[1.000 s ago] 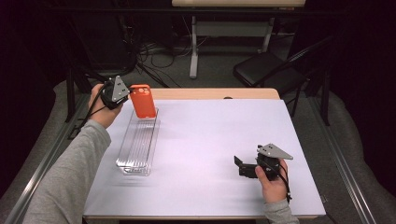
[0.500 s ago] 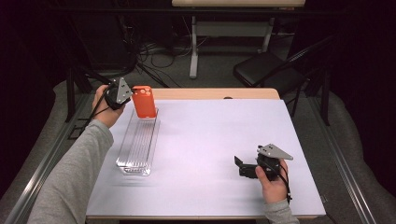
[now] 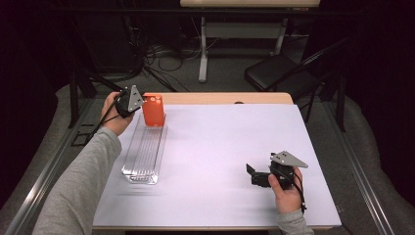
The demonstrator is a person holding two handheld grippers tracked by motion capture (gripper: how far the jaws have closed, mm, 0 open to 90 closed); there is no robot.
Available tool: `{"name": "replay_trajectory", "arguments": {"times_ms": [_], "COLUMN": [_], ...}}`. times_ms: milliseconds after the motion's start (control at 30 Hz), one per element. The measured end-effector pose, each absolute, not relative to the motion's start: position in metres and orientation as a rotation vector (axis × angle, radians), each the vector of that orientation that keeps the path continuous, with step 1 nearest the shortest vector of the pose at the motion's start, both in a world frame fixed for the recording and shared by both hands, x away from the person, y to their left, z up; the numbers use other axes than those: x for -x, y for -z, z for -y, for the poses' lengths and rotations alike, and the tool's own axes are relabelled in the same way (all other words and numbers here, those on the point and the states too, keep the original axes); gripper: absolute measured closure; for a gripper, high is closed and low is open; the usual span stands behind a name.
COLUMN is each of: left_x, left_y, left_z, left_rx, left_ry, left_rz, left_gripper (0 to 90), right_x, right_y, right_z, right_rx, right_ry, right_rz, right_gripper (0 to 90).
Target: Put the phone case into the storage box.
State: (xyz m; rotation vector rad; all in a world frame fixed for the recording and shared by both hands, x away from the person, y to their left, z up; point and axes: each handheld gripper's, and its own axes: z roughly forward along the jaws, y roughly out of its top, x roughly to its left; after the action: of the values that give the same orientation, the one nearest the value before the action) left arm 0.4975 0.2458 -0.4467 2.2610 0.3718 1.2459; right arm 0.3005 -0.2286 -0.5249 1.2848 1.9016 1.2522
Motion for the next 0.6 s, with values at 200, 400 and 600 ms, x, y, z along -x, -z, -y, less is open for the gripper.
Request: {"name": "replay_trajectory", "arguments": {"times_ms": [200,400,600], "left_x": [-0.498,-0.497,-0.497], "left_y": [0.45,0.455,0.458], "left_z": [-0.242,-0.245,-0.246], "left_rx": [-2.268,-2.261,-2.269], "left_ry": [-1.255,-1.248,-1.254], "left_rz": [-0.365,-0.372,-0.369], "left_gripper": [80.9,80.9,80.9], "right_x": [-0.301,-0.3,-0.301], "right_y": [0.525,0.525,0.525], "right_z": [0.228,0.229,0.228], "right_rx": [-1.281,-1.285,-1.279], "right_ry": [-1.254,-1.254,-1.253], "right_rz": [-1.902,-1.904,-1.908], "right_gripper": [0.0,0.0,0.0]}}
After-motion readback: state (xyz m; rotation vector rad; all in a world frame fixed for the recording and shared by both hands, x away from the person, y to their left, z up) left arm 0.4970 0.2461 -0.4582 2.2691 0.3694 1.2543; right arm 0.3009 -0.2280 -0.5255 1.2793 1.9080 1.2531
